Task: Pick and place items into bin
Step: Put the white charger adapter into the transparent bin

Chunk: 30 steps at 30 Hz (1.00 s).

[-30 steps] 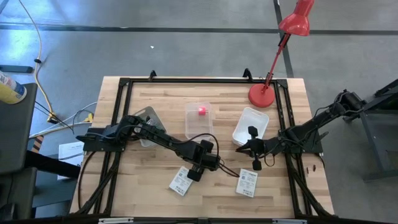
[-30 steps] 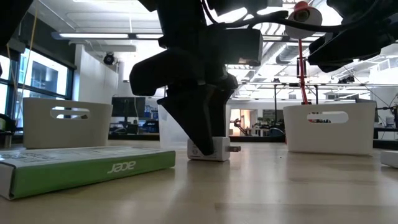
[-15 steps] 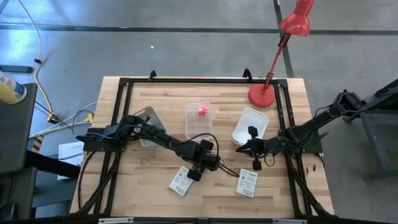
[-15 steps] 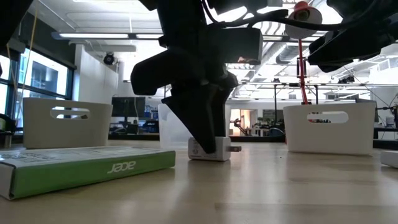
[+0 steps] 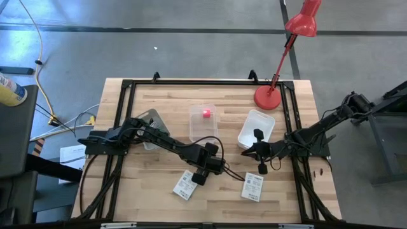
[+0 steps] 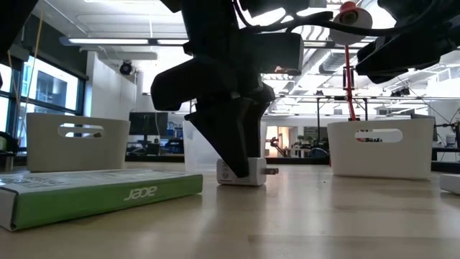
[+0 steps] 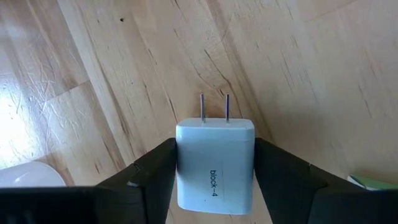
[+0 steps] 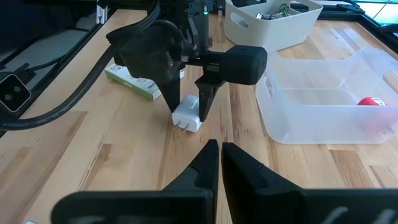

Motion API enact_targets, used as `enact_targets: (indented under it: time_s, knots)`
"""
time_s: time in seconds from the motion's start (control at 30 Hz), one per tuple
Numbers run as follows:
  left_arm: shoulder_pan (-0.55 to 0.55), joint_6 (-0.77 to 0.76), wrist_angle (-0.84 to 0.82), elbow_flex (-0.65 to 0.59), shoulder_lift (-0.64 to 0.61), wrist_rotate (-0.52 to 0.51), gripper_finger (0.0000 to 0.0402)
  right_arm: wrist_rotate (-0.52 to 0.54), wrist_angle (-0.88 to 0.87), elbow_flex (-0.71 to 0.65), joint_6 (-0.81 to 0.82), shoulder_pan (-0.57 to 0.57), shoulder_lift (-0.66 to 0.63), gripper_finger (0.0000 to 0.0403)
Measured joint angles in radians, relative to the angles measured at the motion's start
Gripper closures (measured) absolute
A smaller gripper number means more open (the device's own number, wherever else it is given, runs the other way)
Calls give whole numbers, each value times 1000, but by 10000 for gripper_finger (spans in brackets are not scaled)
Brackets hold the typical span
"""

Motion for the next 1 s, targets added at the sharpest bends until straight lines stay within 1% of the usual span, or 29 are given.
enact_targets:
  time_s: [0.23,0.33,0.47,1.0]
  knots:
    - [0,0,0,0,0,0,232,0,0,0,-7,0,0,391]
    - [0,5,0,0,0,-12,237,0,0,0,-7,0,0,391]
    - [0,6,0,0,0,-44,233,0,0,0,-7,0,0,391]
    - [0,28,-7,0,-3,-45,227,0,0,0,-7,0,0,391]
